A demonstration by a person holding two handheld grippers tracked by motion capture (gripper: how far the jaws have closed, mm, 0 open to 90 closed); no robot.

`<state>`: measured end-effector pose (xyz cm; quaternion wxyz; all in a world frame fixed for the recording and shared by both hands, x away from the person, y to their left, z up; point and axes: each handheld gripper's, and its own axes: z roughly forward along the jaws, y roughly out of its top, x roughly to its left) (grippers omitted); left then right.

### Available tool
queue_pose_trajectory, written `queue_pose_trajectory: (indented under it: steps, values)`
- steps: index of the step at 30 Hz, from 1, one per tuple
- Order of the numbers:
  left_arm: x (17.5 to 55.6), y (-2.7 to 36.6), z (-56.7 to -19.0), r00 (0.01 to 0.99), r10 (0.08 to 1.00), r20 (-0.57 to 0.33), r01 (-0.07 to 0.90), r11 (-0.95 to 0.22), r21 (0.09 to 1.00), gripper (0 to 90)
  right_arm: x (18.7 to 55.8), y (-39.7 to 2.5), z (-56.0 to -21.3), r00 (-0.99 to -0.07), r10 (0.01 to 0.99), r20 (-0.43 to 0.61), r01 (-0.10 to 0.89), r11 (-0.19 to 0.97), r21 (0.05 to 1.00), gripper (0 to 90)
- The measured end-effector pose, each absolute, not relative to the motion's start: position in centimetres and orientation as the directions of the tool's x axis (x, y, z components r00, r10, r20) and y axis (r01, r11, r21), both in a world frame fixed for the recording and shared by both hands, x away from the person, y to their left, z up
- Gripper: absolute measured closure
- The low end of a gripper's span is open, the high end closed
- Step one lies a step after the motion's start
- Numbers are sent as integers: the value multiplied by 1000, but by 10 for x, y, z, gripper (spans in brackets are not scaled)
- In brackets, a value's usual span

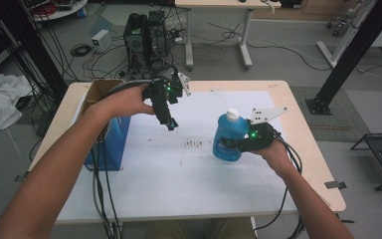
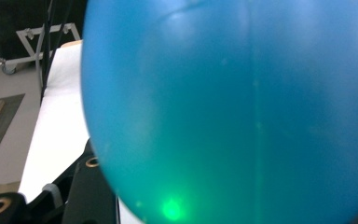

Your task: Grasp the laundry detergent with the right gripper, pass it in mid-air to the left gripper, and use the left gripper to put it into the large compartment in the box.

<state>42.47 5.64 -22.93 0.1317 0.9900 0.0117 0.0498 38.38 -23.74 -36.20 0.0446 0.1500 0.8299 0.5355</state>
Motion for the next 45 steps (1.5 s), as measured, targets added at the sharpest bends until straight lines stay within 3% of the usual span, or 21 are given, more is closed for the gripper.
queue_pose_trajectory:
  steps: [9, 19, 21, 45]
  values:
    - [409, 49, -216, 996, 2, 93, -23, -963, 268, 139, 381, -225, -346, -973, 228, 29, 125, 421, 898, 433]
    - [394, 44, -201, 997, -6, 81, -29, -959, 283, 139, 378, -206, -338, -989, 141, 37, 95, 437, 894, 434]
    - [391, 42, -199, 997, -9, 80, -31, -960, 277, 139, 376, -201, -338, -988, 132, 74, 126, 452, 883, 434]
    - [369, 19, -185, 999, -27, 48, -38, -966, 254, 139, 377, -150, -330, -1000, 6, 13, 14, 515, 857, 435]
